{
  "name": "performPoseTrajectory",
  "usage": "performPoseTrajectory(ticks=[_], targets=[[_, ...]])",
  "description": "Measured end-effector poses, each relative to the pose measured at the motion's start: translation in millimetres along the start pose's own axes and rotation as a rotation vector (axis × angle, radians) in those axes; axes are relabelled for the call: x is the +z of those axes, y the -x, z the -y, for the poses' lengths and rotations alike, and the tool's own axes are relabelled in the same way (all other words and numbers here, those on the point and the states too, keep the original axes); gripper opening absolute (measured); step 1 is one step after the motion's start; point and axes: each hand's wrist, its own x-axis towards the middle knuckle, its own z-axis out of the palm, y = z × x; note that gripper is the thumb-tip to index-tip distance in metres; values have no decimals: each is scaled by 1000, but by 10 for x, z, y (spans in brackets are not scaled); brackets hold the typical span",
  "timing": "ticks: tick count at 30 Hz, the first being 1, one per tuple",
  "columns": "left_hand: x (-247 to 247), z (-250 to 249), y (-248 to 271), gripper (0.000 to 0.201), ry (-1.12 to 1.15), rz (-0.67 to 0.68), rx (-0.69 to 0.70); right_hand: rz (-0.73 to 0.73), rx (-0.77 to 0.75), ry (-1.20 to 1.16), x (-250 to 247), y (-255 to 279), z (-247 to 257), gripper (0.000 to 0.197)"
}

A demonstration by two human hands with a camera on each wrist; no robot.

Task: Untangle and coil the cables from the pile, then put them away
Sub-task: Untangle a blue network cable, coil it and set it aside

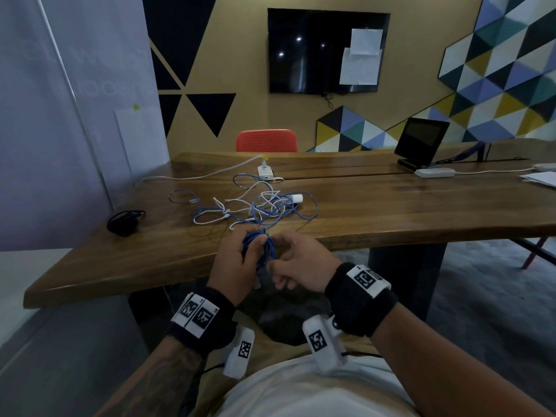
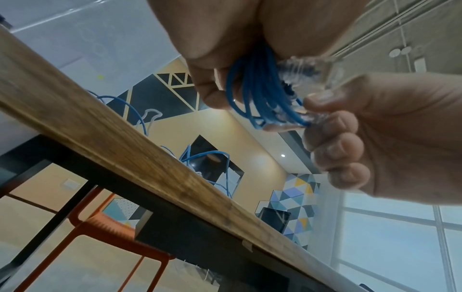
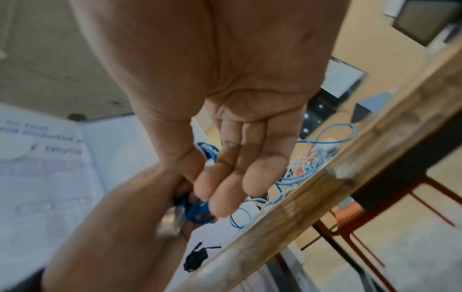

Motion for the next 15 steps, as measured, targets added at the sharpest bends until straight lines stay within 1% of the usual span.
performPoseTrajectory(ticks=[2,4,6,7,8,10,11,12,14,15], targets=[[10,-14,-44,21,-14,-32,-40,-35,-43,97,40,-28,-22,30],[-19,64,-134,17,44,-99,-157,-65,-78,198,65,-62,-43,31],[-169,236,-278,15,123,-275,-380,-83,-111,315,80,-86,-64,32],[-283,299,-353,16,165,-364,-476,-70,-110,325,99,-99,-95,30],[-399,356,-419,15,187,-405,-506,-56,-90,297,118,-108,-132,27],[-579,336,-530,15,145,-373,-403,-78,-57,196,109,-170,-171,21],[-638,301,-572,15,129,-343,-353,-116,-51,126,89,-236,-156,23],[-677,279,-601,15,145,-317,-331,-148,-49,43,71,-330,-119,27],[-714,303,-659,17,211,-265,-348,-151,-53,-125,78,-593,18,33],[-714,322,-672,18,243,-245,-380,-112,-49,-184,112,-737,93,38]])
